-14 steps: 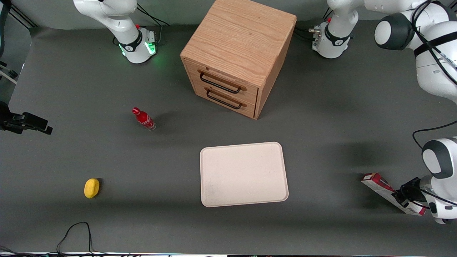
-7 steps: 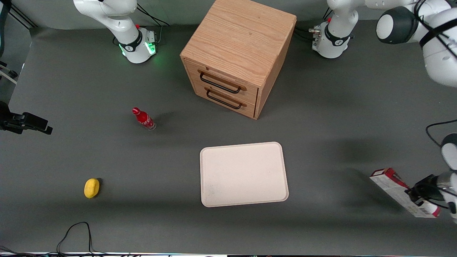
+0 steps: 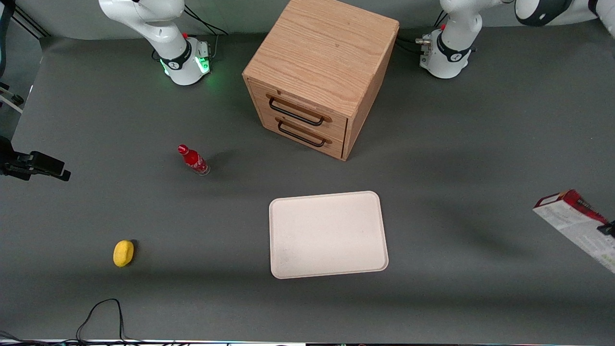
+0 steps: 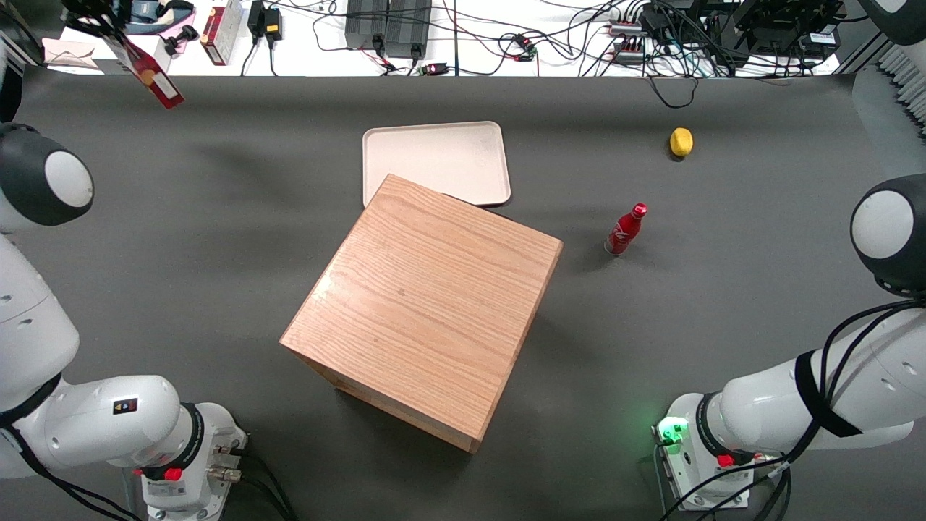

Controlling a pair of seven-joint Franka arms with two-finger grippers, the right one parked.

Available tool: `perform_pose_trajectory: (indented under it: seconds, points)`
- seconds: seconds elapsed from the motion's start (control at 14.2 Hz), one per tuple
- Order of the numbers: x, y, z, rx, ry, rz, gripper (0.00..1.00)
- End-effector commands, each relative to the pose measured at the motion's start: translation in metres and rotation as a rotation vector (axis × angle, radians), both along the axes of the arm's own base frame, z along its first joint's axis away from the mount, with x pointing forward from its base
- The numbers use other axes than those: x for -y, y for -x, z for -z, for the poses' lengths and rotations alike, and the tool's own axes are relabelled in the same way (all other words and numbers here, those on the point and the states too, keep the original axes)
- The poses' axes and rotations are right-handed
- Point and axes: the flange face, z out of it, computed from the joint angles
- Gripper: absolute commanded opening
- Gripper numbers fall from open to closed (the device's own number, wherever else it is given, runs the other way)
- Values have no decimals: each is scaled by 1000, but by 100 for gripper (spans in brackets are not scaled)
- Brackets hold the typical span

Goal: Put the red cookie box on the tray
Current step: 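Lift the cookie box upright and carry it toward the white tray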

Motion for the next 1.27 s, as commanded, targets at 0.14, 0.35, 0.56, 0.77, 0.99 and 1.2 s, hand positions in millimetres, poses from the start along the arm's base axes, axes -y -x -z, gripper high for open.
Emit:
perform_pose_trajectory:
  seconds: [0.14,0.35,0.56,0.77,0.99,1.2]
  points:
    - [42,24,-38,-46,8,178,0]
    - [135,23,-40,-54,7,316,0]
    - [237,31,-41,-38,-12,466,0]
    - [330,53,-39,-39,-14,605,0]
    - [406,78,-35,-24,-16,716,0]
    - [450,95,-20,-46,-27,732,0]
